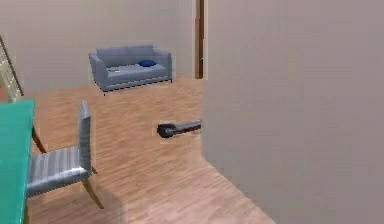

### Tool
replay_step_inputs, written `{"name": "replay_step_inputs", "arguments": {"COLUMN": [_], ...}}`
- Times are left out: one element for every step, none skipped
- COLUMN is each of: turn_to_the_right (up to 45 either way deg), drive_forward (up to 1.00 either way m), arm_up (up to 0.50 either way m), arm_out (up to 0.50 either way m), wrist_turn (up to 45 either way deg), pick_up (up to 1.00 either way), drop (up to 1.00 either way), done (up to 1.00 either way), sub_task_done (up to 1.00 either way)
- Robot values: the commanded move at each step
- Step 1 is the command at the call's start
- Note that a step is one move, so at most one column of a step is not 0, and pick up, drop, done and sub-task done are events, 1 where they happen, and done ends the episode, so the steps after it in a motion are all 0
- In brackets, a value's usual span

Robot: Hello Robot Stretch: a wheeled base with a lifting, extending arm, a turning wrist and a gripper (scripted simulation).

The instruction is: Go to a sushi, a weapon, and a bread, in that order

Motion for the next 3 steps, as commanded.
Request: {"name": "replay_step_inputs", "arguments": {"turn_to_the_right": [-9.0,-3.0,0.0], "drive_forward": [0.0,0.0,0.05], "arm_up": [0.0,0.0,0.0], "arm_out": [0.0,0.0,0.0], "wrist_turn": [0.0,0.0,0.0], "pick_up": [0.0,0.0,0.0], "drop": [0.0,0.0,0.0], "done": [0.0,0.0,0.0], "sub_task_done": [0.0,0.0,0.0]}}
